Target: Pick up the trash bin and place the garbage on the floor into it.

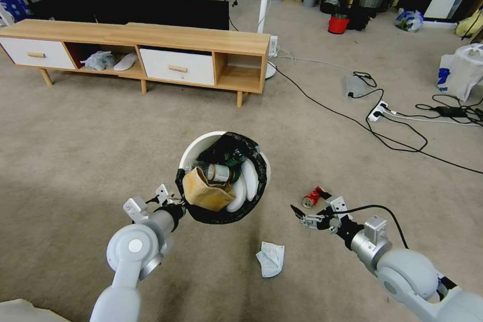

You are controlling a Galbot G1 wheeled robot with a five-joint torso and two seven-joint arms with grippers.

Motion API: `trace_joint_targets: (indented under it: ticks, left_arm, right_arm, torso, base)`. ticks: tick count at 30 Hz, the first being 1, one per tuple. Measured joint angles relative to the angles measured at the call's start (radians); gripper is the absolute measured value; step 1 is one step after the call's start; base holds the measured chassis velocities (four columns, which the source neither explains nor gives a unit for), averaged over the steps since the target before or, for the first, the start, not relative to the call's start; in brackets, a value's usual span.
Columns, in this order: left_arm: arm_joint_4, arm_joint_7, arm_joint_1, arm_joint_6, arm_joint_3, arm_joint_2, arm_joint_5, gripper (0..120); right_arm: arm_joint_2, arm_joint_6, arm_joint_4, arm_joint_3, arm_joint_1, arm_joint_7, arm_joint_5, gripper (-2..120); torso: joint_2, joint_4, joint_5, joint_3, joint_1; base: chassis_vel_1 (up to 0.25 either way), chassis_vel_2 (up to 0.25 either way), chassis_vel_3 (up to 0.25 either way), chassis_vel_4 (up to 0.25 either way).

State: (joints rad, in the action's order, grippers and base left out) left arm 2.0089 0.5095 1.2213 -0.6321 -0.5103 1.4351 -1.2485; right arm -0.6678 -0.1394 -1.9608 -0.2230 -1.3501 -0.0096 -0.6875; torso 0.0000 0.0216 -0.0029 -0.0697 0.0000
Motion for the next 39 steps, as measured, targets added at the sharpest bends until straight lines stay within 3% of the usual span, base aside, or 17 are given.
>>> trace_joint_targets:
  ticks: [7, 20, 31, 39]
  left_arm:
    - [-0.001, -0.005, 0.003, -0.002, 0.01, 0.011, 0.014, 0]
    - [0.009, -0.022, 0.03, -0.007, 0.015, 0.04, 0.053, 0]
    - [0.017, -0.029, 0.031, -0.006, -0.002, 0.045, 0.059, 0]
    - [0.024, -0.034, 0.04, -0.005, -0.007, 0.033, 0.056, 0]
  right_arm:
    - [0.024, -0.038, 0.034, 0.024, 0.003, -0.001, -0.003, 100]
    - [0.034, -0.155, 0.062, 0.149, 0.092, 0.046, -0.13, 100]
    - [-0.017, -0.247, 0.101, 0.315, 0.241, 0.113, -0.247, 100]
    - [-0.072, -0.281, 0.142, 0.372, 0.277, 0.148, -0.298, 100]
  torso:
    - [0.0, 0.0, 0.0001, 0.0, 0.0]
    - [0.0, -0.0002, -0.0001, 0.0, 0.0]
    - [0.0, -0.0001, -0.0001, 0.0, 0.0]
    - [0.0, -0.0001, -0.0002, 0.0, 0.0]
  base:
    - [0.0, 0.0, 0.0, 0.0]
    - [0.0, 0.0, 0.0, 0.0]
    - [0.0, 0.0, 0.0, 0.0]
    - [0.0, 0.0, 0.0, 0.0]
